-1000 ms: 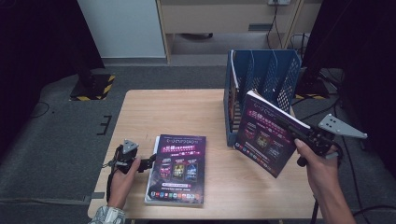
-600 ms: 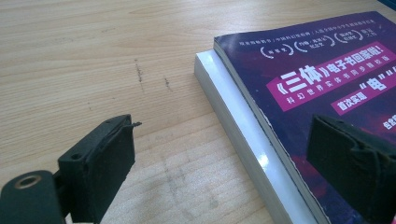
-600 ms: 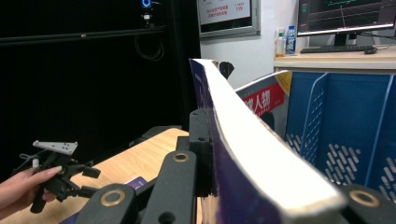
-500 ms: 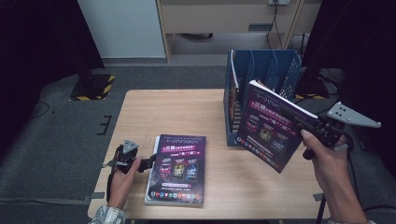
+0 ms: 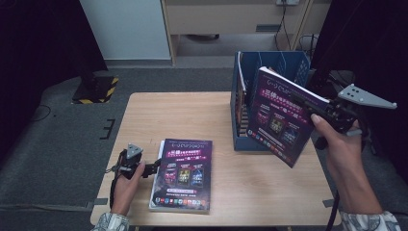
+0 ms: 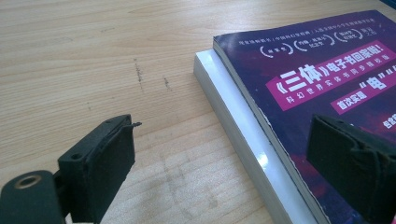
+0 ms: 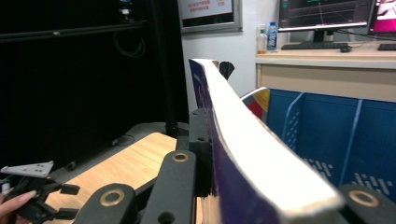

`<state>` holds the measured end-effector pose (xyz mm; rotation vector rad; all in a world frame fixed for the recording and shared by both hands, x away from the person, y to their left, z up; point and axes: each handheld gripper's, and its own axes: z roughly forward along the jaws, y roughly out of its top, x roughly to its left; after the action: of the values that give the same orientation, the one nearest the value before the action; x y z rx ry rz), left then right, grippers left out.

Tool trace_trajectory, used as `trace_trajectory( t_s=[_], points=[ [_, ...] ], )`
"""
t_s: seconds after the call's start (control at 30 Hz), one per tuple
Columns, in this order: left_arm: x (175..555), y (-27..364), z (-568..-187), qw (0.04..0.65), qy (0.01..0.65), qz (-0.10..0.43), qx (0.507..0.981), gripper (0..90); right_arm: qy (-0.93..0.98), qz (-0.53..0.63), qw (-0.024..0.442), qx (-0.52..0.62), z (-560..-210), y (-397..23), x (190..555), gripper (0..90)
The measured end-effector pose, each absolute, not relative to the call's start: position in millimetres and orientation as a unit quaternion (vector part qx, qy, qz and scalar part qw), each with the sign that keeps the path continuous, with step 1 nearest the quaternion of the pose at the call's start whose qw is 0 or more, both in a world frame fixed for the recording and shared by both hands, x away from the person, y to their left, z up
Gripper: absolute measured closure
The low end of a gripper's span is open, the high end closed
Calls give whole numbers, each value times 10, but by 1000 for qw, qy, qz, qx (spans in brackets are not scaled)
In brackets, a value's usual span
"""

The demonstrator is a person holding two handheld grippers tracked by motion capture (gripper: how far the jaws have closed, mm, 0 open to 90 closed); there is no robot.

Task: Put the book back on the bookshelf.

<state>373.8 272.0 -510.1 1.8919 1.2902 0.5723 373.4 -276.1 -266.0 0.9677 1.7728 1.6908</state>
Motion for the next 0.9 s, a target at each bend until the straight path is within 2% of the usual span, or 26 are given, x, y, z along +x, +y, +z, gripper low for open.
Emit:
trace_trajectory(
  t_s=[0.33, 0.9],
  points=[
    [3738, 2713, -5103, 380, 505, 224, 742, 74, 651, 598, 265, 386, -2512, -2763, 3972, 825],
    [3733, 2718, -5108, 378, 504, 221, 744, 74, 640, 577, 287, 419, -2624, -2696, 4287, 825]
  ],
)
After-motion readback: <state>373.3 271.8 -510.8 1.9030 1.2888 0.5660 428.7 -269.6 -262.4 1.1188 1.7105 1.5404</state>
